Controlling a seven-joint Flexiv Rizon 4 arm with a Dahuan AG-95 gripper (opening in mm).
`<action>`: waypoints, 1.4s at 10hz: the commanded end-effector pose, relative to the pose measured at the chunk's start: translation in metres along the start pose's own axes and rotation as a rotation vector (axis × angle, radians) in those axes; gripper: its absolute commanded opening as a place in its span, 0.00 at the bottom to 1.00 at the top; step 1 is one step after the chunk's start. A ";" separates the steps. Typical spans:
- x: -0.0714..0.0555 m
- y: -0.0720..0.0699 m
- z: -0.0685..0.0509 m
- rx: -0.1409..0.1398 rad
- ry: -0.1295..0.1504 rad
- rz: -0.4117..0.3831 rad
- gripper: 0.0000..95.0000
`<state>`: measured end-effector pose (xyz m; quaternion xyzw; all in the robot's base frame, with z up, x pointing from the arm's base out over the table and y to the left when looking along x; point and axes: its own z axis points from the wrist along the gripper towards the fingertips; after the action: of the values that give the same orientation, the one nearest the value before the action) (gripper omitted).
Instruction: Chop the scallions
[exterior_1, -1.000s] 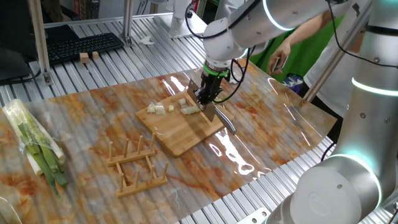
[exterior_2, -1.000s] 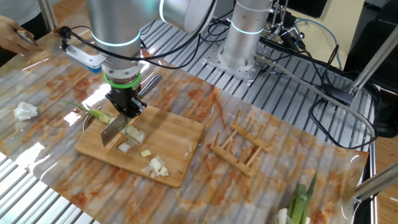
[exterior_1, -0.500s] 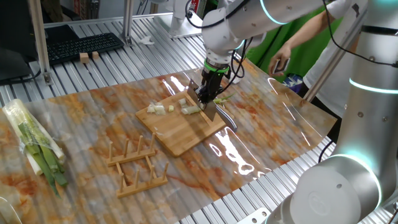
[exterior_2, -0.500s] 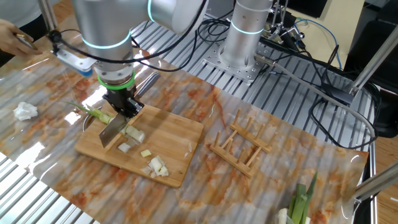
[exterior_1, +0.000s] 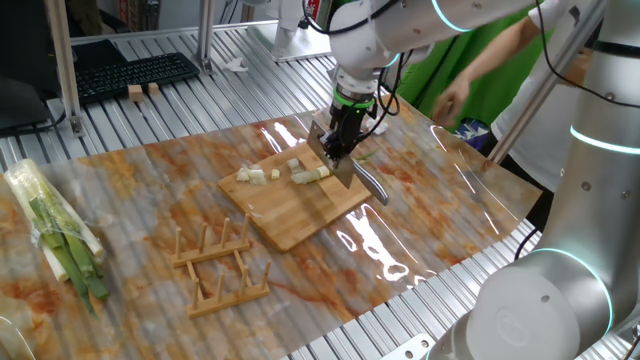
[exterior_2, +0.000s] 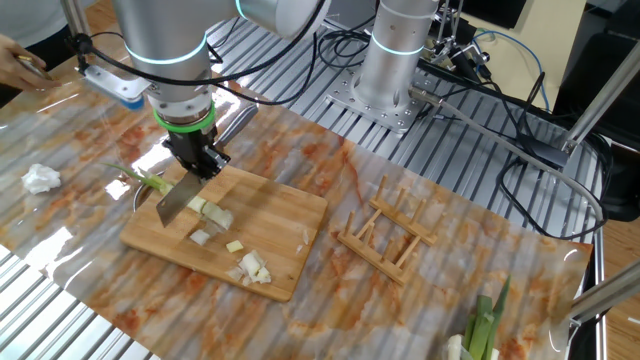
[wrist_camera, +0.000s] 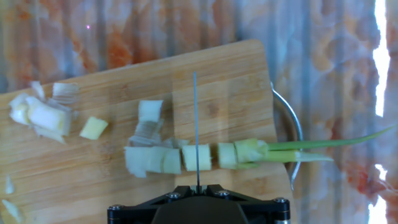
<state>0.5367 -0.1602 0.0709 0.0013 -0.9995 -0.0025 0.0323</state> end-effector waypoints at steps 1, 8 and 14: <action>0.000 -0.007 -0.008 0.002 -0.001 0.007 0.00; 0.002 -0.014 -0.019 -0.016 -0.005 -0.026 0.00; 0.003 -0.008 -0.024 -0.016 -0.004 -0.014 0.00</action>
<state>0.5359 -0.1678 0.0946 0.0080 -0.9994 -0.0104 0.0311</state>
